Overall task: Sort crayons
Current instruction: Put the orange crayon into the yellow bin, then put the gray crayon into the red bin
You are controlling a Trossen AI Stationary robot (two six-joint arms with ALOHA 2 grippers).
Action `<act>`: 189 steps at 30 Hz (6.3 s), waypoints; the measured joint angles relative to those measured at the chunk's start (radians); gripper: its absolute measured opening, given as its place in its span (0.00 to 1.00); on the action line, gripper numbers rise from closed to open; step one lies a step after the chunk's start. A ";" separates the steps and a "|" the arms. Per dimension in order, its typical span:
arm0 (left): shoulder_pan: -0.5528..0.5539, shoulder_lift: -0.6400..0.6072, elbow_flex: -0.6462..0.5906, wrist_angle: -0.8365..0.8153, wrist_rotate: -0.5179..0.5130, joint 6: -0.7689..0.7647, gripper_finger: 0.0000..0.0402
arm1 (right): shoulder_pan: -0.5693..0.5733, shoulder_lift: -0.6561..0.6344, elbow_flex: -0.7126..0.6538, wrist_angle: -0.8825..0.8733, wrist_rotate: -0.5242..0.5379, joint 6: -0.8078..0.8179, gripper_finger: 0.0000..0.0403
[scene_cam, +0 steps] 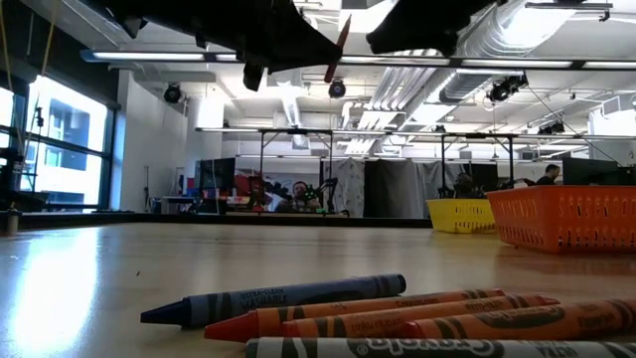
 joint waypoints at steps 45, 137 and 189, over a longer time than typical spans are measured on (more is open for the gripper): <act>0.003 -0.001 0.000 0.101 -0.023 0.026 0.00 | -0.142 0.092 0.000 0.312 -0.318 -0.035 0.23; 0.002 -0.001 0.000 -0.155 -0.030 -0.012 0.32 | -0.952 0.128 0.000 -0.634 -0.289 0.062 0.22; -0.612 0.199 0.179 -1.189 0.607 -1.465 0.31 | 0.217 -0.095 -0.001 -0.322 -0.113 0.453 0.22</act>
